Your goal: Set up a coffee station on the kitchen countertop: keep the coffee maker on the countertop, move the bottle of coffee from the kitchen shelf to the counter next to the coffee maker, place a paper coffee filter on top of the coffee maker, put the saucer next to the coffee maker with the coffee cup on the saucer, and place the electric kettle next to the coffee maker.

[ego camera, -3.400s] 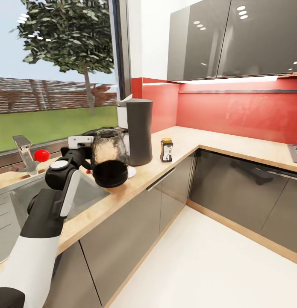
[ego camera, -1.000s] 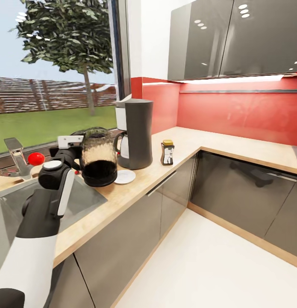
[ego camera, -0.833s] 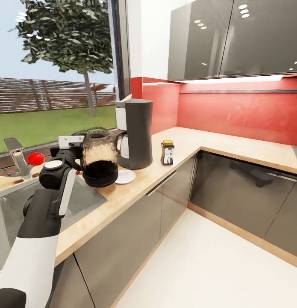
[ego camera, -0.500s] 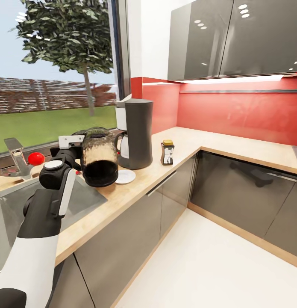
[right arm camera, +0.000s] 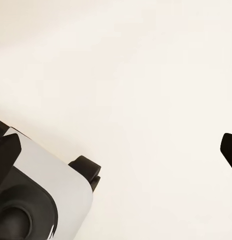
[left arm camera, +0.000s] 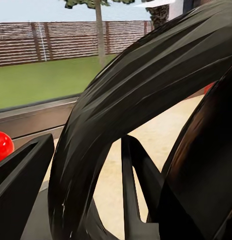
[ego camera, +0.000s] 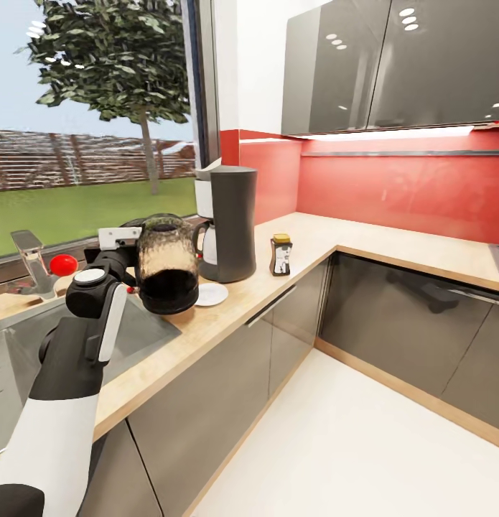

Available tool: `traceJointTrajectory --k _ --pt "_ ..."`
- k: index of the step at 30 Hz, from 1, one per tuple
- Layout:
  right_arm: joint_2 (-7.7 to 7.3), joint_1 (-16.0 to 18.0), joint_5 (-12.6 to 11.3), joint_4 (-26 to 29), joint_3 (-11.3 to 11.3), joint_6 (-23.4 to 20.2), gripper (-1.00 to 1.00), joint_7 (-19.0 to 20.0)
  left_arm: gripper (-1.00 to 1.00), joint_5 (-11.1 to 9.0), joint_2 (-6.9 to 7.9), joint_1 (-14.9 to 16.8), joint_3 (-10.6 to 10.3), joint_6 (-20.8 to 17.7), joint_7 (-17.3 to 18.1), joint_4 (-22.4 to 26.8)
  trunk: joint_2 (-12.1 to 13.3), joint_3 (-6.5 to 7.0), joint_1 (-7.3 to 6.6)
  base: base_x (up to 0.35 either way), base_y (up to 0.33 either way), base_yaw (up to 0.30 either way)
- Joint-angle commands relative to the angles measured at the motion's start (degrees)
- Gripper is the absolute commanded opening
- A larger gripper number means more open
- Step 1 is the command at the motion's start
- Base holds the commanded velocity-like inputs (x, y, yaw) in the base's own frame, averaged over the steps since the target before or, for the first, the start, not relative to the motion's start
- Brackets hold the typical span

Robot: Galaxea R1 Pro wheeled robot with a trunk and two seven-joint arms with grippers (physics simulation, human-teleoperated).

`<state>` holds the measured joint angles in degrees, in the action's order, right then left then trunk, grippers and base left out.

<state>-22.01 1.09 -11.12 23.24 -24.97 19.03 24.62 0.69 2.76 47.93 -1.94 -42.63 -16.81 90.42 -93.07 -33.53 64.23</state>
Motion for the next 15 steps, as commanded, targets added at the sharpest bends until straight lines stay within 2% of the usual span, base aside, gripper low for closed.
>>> traceJointTrajectory --k 1,8,15 --pt "-0.05 0.06 -0.60 -0.04 -0.34 0.13 1.00 0.17 -1.00 0.27 0.06 0.06 -0.16 -0.35 -0.33 0.08 -0.03 -0.06 0.00 -0.002 0.000 0.000" --pt "-0.05 0.06 -0.61 -0.02 -0.34 0.13 1.00 0.21 -1.00 0.27 0.05 0.06 -0.14 -0.35 -0.33 0.08 -0.03 -0.06 0.00 0.000 0.000 0.012" --pt "-0.05 0.06 -0.58 0.05 -0.35 0.13 1.00 0.33 -1.00 0.27 0.06 0.06 -0.14 -0.35 -0.33 0.03 -0.03 -0.06 0.00 0.000 0.000 0.139"
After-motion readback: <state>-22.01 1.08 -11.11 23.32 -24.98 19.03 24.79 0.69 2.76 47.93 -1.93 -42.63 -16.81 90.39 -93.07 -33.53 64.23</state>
